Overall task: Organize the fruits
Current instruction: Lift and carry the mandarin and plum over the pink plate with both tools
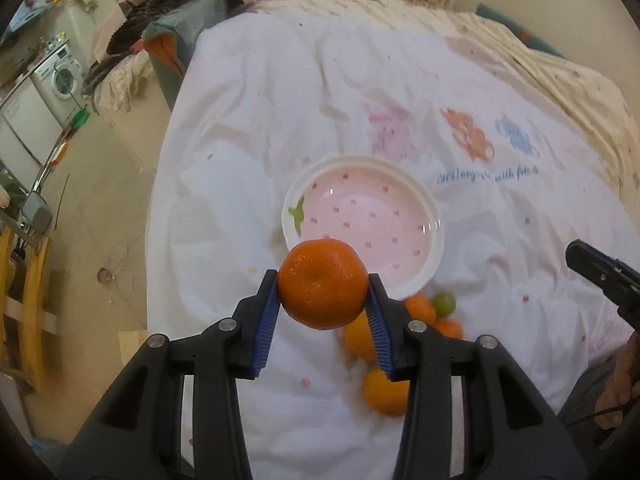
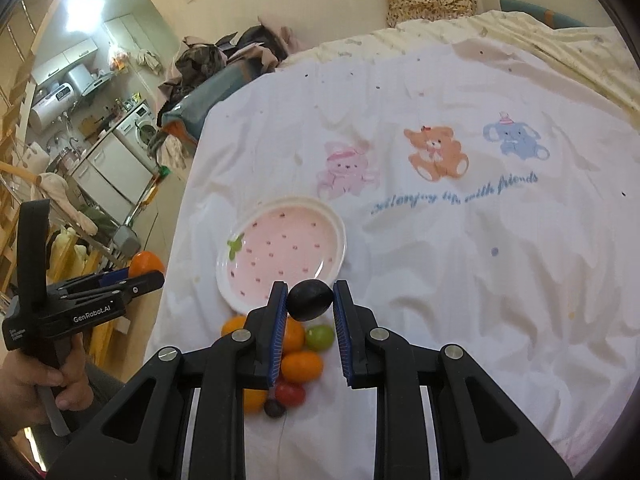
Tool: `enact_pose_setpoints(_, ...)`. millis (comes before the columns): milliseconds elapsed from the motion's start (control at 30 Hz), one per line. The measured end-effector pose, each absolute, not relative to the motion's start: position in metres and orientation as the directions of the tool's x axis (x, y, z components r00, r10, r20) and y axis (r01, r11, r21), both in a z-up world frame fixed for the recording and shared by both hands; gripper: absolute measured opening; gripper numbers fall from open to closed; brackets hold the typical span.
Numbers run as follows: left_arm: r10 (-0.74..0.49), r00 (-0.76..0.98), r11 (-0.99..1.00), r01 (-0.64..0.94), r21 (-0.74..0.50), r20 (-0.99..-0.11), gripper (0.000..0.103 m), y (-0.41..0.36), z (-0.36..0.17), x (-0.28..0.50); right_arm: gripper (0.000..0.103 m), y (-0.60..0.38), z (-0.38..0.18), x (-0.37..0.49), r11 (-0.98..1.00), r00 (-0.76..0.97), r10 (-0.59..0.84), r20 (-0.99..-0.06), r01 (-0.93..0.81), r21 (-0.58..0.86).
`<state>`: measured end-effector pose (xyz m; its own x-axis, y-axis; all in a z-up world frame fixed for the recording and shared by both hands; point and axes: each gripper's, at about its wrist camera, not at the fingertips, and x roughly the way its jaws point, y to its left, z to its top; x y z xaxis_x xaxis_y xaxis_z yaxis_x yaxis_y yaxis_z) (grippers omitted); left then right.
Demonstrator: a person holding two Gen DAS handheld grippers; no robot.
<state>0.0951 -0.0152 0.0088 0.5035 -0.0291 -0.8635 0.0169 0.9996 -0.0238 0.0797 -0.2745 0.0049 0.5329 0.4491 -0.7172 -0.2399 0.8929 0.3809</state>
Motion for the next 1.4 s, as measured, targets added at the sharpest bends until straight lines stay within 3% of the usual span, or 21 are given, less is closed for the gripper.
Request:
enact_pose_setpoints(800,0.015,0.531,0.995,-0.087,-0.038,-0.847,0.038,-0.01,-0.025,0.189,0.024,-0.243,-0.043,0.192,0.887,0.472,0.461,-0.751,-0.251,0.387)
enact_pose_setpoints(1400,-0.063,0.431,0.998,0.048,-0.047,-0.9,0.038,-0.039,-0.084,0.212,0.024,-0.233,-0.105,0.232,0.86,0.337,0.51,-0.791,-0.192,0.473)
